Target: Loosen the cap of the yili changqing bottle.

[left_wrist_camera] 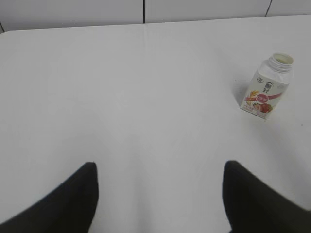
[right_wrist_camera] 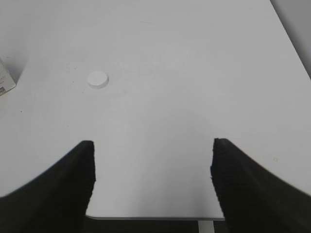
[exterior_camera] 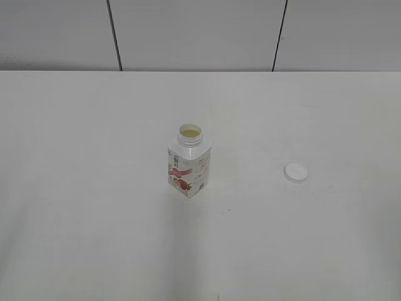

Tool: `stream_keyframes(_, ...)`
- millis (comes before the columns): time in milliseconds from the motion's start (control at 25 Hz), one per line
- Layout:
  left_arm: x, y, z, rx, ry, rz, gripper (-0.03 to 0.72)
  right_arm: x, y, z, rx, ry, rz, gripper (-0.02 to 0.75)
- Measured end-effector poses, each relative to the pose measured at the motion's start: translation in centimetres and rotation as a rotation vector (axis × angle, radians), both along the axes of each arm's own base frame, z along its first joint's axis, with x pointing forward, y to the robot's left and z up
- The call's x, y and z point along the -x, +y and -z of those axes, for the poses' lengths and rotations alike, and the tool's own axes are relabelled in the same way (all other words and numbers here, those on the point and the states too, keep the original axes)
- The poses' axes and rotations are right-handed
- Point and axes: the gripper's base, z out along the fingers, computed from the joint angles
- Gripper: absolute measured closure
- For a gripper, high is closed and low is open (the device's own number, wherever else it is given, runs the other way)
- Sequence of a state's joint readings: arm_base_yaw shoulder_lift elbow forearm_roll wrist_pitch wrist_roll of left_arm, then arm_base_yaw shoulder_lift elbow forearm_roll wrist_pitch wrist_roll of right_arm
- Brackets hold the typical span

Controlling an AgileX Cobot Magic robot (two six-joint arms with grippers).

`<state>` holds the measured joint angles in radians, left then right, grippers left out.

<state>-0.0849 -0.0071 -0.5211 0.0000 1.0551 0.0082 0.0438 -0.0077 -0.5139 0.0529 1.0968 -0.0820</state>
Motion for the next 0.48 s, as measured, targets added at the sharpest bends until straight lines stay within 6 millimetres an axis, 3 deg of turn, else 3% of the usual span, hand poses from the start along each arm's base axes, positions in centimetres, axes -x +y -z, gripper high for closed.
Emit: stream_keyframes(480, 0.0, 0.0, 0.0, 0.0, 0.0, 0.0, 0.207, 0.0, 0.0, 0.0, 0.0, 0.0, 0.0, 0.152)
